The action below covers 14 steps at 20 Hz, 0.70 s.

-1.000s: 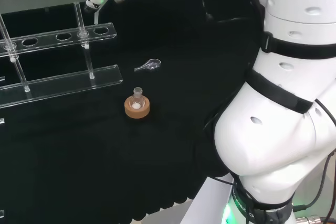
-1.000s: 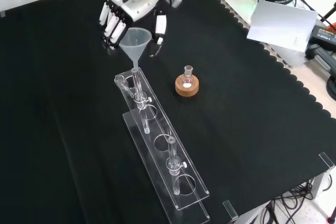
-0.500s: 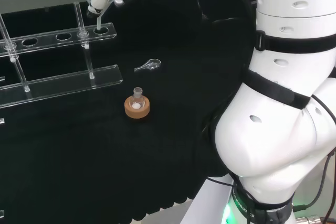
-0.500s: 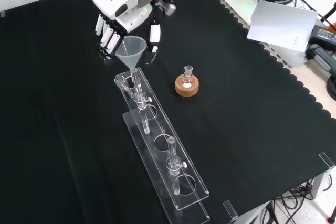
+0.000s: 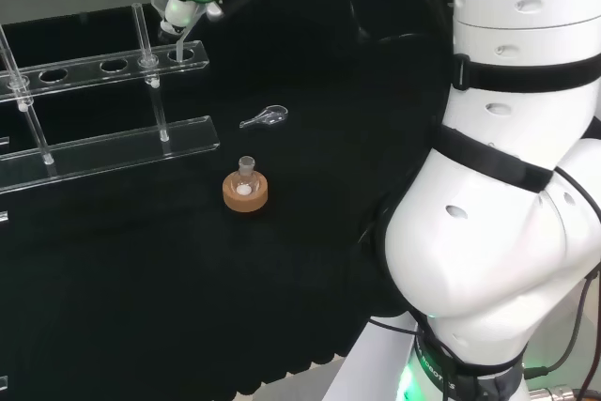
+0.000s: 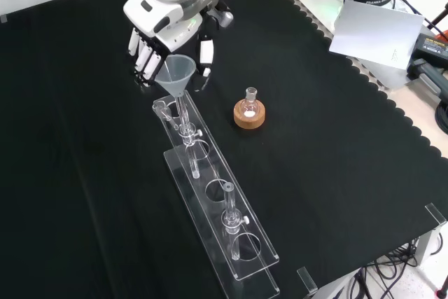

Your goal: Put the funnel back on the funnel stand.

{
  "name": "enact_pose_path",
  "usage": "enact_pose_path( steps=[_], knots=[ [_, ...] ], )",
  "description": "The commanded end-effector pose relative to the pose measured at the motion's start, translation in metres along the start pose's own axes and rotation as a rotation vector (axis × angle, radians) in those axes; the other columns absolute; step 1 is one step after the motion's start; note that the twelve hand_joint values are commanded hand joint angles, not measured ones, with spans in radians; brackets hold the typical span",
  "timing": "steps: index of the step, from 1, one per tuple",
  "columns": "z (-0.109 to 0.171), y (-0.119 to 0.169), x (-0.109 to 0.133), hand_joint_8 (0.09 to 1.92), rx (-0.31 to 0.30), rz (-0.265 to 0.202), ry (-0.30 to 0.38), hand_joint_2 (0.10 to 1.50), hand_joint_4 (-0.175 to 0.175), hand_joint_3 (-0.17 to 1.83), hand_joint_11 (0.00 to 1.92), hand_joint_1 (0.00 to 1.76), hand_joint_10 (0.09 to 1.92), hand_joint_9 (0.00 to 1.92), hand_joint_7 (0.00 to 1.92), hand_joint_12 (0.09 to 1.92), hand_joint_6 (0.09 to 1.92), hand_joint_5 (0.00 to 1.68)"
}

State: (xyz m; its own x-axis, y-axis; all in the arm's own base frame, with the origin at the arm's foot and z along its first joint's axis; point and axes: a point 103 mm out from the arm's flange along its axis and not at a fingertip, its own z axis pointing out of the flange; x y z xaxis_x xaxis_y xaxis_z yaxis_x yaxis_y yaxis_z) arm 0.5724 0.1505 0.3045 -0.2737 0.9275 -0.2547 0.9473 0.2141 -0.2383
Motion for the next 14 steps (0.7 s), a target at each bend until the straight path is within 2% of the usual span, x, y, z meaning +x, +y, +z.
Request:
enact_pose_path(
  steps=[1, 10, 12, 14],
  knots=[
    [0.008, 0.005, 0.006, 0.62, 0.014, -0.007, -0.017, 0.79, 0.03, 0.45, 0.89, 0.87, 0.18, 1.16, 0.66, 1.02, 0.58, 0.9],
    [0.021, 0.011, 0.009, 0.61, 0.043, -0.012, -0.011, 0.78, 0.023, 0.45, 0.88, 0.86, 0.16, 1.13, 0.64, 1.02, 0.58, 0.88],
    [0.022, 0.01, 0.01, 0.62, 0.046, -0.017, 0.0, 0.78, 0.018, 0.45, 0.85, 0.84, 0.15, 1.09, 0.62, 1.04, 0.6, 0.84],
    [0.023, 0.01, 0.01, 0.63, 0.061, -0.026, 0.018, 0.75, 0.006, 0.44, 0.77, 0.81, 0.14, 1.03, 0.55, 1.09, 0.62, 0.73]
  ],
)
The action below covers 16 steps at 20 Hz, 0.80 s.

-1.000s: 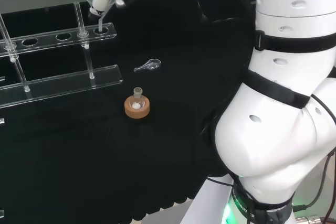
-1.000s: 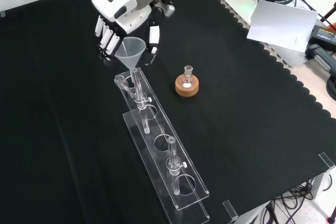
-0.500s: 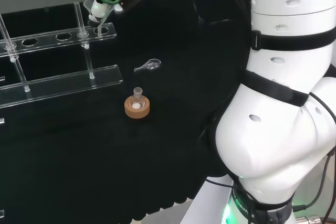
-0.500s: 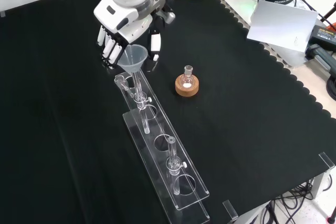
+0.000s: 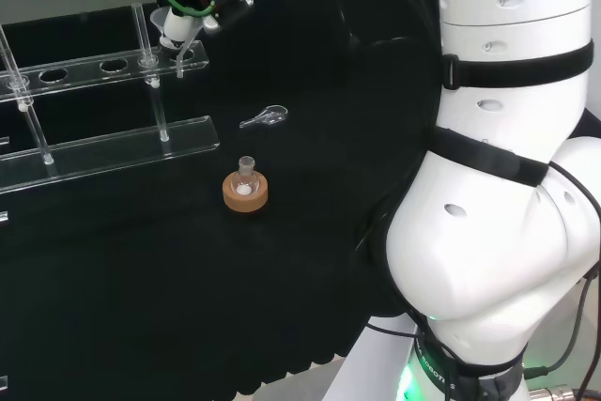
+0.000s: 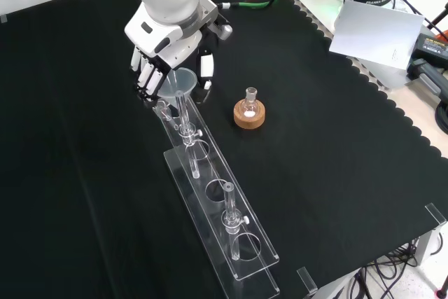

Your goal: Put the funnel back on the funnel stand.

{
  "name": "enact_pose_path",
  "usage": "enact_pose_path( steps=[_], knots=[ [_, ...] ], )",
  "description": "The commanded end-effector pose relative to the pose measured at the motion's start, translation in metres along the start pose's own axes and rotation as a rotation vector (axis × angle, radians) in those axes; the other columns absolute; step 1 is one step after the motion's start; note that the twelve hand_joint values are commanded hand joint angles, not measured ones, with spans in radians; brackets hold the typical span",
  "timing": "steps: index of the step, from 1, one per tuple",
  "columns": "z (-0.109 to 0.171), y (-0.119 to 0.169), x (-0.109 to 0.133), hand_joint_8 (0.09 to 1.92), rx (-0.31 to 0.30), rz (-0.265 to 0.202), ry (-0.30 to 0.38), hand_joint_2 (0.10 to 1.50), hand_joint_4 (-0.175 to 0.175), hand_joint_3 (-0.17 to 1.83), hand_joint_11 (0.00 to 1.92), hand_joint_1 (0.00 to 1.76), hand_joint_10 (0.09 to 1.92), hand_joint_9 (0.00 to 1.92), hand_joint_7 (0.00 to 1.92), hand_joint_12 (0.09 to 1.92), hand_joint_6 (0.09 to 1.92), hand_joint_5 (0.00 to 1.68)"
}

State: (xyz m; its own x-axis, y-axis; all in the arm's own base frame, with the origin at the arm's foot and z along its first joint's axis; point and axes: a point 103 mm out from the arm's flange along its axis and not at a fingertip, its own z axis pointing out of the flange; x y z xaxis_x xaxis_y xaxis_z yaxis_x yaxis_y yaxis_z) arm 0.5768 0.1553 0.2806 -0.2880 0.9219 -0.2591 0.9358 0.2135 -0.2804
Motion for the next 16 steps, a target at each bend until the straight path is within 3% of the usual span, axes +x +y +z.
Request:
enact_pose_path(
  steps=[1, 5, 8, 11, 16],
  knots=[
    [0.003, -0.002, 0.001, 0.63, 0.03, -0.018, 0.033, 0.74, -0.006, 0.44, 0.71, 0.78, 0.13, 0.97, 0.49, 1.13, 0.6, 0.62],
    [0.004, -0.009, 0.003, 0.64, 0.051, -0.032, 0.043, 0.7, -0.023, 0.42, 0.48, 0.7, 0.14, 0.76, 0.27, 1.27, 0.34, 0.38],
    [0.003, -0.019, 0.006, 0.62, 0.062, -0.035, 0.046, 0.68, -0.023, 0.36, 0.36, 0.64, 0.36, 0.52, 0.12, 1.32, 0.1, 0.31],
    [0.0, -0.036, 0.008, 0.6, 0.042, -0.028, 0.042, 0.67, -0.02, 0.31, 0.26, 0.6, 0.58, 0.33, 0.04, 1.37, 0.09, 0.26],
    [-0.011, -0.078, 0.003, 0.59, -0.008, 0.004, 0.046, 0.66, -0.02, 0.28, 0.21, 0.58, 0.65, 0.26, 0.02, 1.39, 0.09, 0.24]
  ],
)
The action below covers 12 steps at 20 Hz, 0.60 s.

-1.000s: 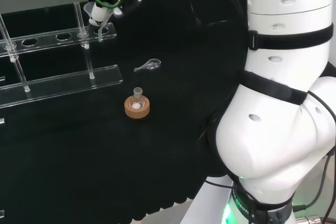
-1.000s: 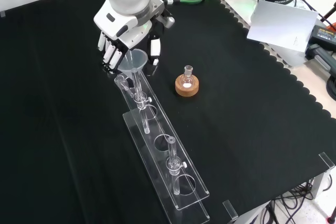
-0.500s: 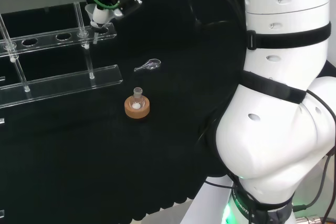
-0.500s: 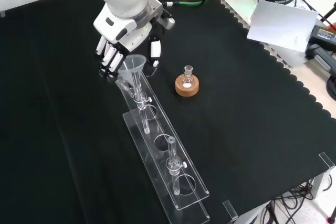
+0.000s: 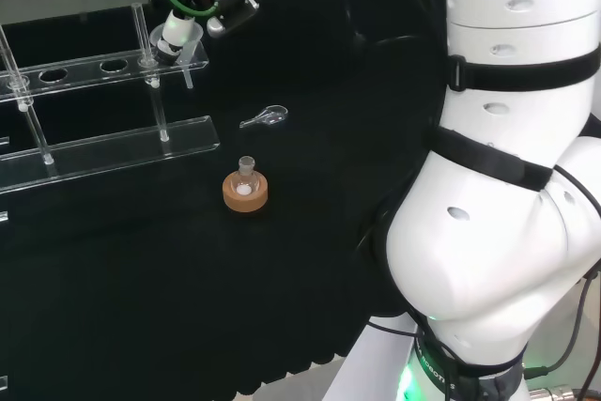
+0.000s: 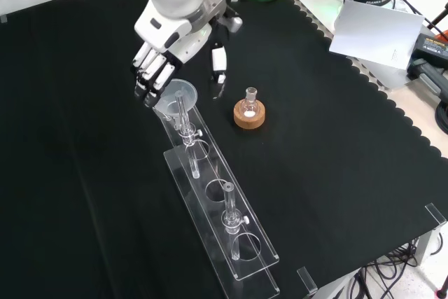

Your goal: Put the funnel back on the funnel stand.

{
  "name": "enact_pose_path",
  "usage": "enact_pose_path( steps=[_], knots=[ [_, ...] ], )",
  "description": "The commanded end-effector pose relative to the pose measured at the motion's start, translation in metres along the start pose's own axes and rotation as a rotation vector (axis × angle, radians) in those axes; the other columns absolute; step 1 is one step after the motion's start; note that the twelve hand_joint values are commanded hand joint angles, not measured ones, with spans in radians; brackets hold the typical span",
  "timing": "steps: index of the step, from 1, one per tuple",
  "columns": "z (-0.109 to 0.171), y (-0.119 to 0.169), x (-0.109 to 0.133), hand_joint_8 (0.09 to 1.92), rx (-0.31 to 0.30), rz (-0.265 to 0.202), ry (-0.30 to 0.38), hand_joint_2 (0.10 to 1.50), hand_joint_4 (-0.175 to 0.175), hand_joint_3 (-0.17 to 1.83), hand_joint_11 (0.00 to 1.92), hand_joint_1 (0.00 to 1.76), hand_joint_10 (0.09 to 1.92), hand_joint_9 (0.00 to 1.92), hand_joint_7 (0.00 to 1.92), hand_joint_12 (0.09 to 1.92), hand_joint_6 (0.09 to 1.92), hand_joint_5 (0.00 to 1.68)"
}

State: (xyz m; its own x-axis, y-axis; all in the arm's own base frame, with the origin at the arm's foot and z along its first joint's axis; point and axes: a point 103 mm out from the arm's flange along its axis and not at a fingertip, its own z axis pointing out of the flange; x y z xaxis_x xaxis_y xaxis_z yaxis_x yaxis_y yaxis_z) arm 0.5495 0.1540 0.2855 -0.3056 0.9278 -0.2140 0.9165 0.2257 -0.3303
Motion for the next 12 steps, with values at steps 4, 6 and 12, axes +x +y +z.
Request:
enact_pose_path(
  steps=[4, 6, 12],
  knots=[
    [-0.01, -0.086, -0.009, 0.6, -0.079, 0.068, 0.026, 0.67, -0.022, 0.28, 0.21, 0.57, 0.66, 0.26, 0.03, 1.39, 0.09, 0.26],
    [-0.009, -0.101, -0.012, 0.6, -0.093, 0.084, 0.043, 0.68, -0.022, 0.28, 0.22, 0.57, 0.66, 0.27, 0.04, 1.39, 0.09, 0.27],
    [0.002, -0.144, -0.024, 0.6, -0.16, 0.154, 0.076, 0.71, -0.024, 0.29, 0.23, 0.57, 0.66, 0.28, 0.06, 1.38, 0.09, 0.28]
  ],
)
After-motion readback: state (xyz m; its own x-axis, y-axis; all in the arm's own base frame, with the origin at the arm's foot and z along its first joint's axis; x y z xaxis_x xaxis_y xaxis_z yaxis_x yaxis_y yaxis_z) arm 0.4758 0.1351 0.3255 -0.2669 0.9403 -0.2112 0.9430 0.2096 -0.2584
